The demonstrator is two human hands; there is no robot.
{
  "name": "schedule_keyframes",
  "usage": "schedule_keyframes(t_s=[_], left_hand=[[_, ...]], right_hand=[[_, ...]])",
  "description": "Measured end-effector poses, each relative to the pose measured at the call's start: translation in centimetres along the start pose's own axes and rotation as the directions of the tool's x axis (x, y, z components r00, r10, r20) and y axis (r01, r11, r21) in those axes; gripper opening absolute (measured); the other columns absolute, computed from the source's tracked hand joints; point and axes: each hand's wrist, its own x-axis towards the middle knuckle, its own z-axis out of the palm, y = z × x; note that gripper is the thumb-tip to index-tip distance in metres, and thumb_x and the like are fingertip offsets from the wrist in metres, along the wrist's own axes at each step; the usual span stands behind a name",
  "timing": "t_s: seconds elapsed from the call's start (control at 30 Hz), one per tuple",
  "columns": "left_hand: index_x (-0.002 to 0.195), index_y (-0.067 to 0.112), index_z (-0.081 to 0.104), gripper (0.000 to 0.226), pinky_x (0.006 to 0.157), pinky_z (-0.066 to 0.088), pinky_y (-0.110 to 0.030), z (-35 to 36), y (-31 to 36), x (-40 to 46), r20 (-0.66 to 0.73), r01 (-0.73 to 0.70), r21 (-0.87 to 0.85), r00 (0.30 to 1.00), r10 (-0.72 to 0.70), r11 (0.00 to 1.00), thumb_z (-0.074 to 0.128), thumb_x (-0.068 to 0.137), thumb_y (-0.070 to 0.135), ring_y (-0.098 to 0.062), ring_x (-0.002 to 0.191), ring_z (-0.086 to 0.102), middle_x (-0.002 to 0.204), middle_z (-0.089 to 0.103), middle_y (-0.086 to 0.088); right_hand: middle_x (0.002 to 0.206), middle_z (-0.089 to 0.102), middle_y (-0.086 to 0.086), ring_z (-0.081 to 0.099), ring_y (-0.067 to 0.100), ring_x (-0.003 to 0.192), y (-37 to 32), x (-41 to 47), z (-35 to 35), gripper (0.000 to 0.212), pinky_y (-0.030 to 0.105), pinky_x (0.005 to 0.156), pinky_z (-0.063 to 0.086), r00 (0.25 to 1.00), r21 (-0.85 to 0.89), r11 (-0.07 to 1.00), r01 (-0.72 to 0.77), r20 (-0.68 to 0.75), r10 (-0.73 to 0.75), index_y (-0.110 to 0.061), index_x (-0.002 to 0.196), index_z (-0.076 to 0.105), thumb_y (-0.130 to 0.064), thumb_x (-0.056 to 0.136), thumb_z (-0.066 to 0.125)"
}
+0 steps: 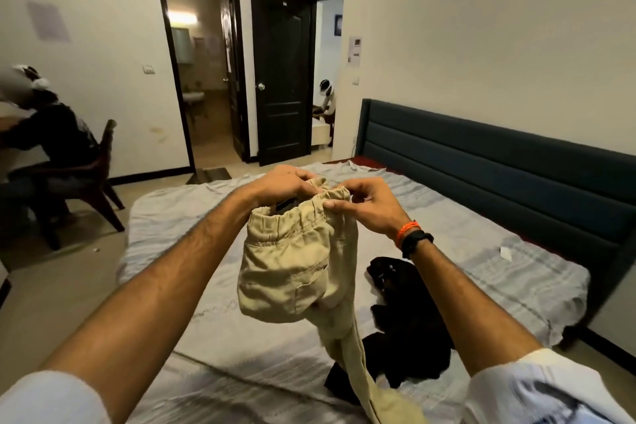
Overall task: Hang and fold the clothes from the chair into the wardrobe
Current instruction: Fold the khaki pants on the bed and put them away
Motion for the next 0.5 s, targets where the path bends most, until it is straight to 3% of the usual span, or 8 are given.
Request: schedule_keyframes(t_s=[0.1, 0.17, 0.23, 0.3, 0.4, 0.5], left_hand=[[0.102, 0.017, 0.070, 0.024, 0.093, 0.050, -0.030, -0.7, 1.2, 0.4, 0.058, -0.064, 0.064, 0.997, 0.060, 0.996, 0.063, 0.087, -0.001, -0.017, 0.100, 0.062, 0.104, 0.068, -0.002], [0.107, 0.016, 0.068, 0.022, 0.094, 0.049, -0.031, -1.6, 1.8, 0.8, 0.107, -0.106, 0.098, 0.990, 0.095, 0.990, 0.062, 0.090, 0.003, -0.017, 0.100, 0.062, 0.105, 0.066, -0.003], [0.108, 0.016, 0.068, 0.017, 0.097, 0.047, -0.031, -2.9, 2.1, 1.3, 0.131, -0.139, 0.135, 0.984, 0.121, 0.981, 0.060, 0.094, 0.010, -0.015, 0.102, 0.060, 0.106, 0.066, -0.001], [0.111, 0.014, 0.069, 0.022, 0.103, 0.044, -0.034, -4.5, 2.0, 1.5, 0.116, -0.148, 0.135, 0.984, 0.133, 0.980, 0.059, 0.096, 0.027, -0.016, 0.110, 0.060, 0.114, 0.067, -0.001], [0.121, 0.005, 0.066, 0.073, 0.101, 0.051, -0.043, -7.6, 0.3, 1.4, 0.088, -0.083, -0.060, 0.992, 0.088, 0.995, 0.065, 0.074, 0.062, -0.030, 0.112, 0.065, 0.118, 0.069, -0.015], [0.115, 0.011, 0.068, 0.089, 0.099, 0.051, -0.045, -9.9, -2.8, 1.5, 0.078, -0.079, -0.297, 0.991, 0.106, 0.951, 0.080, 0.051, 0.071, -0.031, 0.111, 0.066, 0.117, 0.070, -0.015]], right_hand=[[0.120, 0.061, -0.005, 0.056, 0.015, 0.107, -0.4, 0.8, 0.3, 0.043, 0.031, 0.083, 0.049, 0.997, -0.049, 0.999, 0.007, -0.075, -0.011, -0.018, 0.102, 0.076, -0.046, 0.070, 0.082], [0.131, 0.057, -0.003, 0.054, 0.014, 0.117, -0.8, 1.5, 0.5, 0.037, 0.032, 0.093, 0.048, 0.996, -0.009, 1.000, -0.027, -0.082, 0.026, -0.015, 0.102, 0.075, -0.038, 0.074, 0.082], [0.118, 0.068, 0.001, 0.064, 0.018, 0.110, -1.2, 2.1, 0.8, 0.033, 0.039, 0.096, 0.053, 0.998, 0.056, 0.998, -0.039, -0.055, 0.042, -0.014, 0.105, 0.075, -0.033, 0.078, 0.079], [0.103, 0.074, 0.002, 0.068, 0.021, 0.101, -1.5, 2.8, 1.1, 0.041, 0.046, 0.093, 0.056, 0.995, 0.072, 0.996, -0.043, -0.083, 0.049, -0.014, 0.104, 0.076, -0.041, 0.074, 0.079], [0.095, 0.075, 0.004, 0.069, 0.027, 0.096, -1.6, 4.5, 2.0, 0.047, 0.052, 0.087, 0.057, 0.978, 0.063, 0.997, -0.043, -0.202, 0.055, -0.016, 0.095, 0.077, -0.054, 0.068, 0.079], [0.092, 0.075, 0.006, 0.070, 0.028, 0.093, -1.9, 6.0, 2.5, 0.035, 0.051, 0.083, 0.058, 0.944, 0.083, 0.996, -0.027, -0.326, 0.052, -0.014, 0.094, 0.075, -0.043, 0.075, 0.081]])
